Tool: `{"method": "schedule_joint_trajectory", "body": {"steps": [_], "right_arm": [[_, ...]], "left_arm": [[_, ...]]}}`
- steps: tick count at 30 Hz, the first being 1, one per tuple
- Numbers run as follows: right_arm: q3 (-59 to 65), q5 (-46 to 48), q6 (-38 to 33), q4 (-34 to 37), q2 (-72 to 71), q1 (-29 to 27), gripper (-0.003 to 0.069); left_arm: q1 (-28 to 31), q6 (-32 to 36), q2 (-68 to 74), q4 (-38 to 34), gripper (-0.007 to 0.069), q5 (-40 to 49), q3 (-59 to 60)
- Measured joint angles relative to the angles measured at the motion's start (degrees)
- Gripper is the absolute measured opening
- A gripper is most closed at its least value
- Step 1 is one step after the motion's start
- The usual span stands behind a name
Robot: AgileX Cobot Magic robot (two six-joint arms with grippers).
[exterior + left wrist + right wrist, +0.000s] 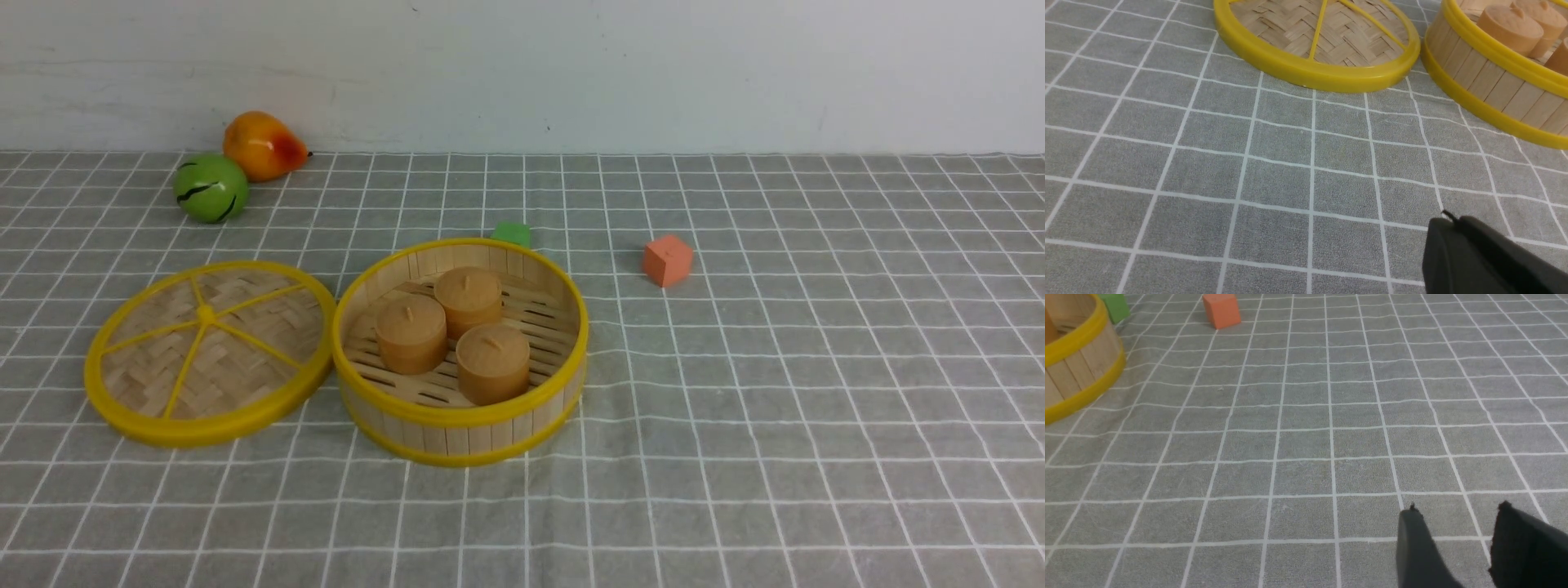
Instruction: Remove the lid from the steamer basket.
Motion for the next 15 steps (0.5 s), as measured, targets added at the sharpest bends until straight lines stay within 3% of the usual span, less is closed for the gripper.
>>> {"method": "schedule_joint_trajectory", "body": {"steps": [15], "right_arm": [[0.0,0.0,0.0,0.0,0.0,0.0,0.0242]], "left_arm": [[0.0,0.0,0.0,0.0,-0.0005,0.0,0.0]]}}
